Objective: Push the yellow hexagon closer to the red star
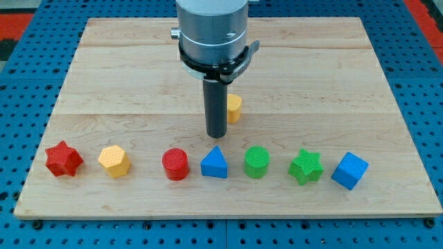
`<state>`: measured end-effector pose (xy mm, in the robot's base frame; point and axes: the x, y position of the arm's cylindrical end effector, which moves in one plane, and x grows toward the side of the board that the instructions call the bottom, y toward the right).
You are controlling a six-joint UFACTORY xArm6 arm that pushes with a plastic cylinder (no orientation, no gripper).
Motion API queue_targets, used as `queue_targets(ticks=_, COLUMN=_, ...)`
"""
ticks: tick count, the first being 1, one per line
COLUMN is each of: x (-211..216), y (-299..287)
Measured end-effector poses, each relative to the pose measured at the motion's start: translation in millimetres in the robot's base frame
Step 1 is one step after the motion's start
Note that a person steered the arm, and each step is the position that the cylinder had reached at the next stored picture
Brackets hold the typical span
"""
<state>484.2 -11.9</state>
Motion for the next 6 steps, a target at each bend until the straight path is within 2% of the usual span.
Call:
queue_targets(ticks=2, x=-1, y=-66)
queue_targets(ticks=3, x=16, y=-116)
queue_targets(ticks=4, x=59, y=-119)
queue_targets(ticks=6, x=88, y=-166)
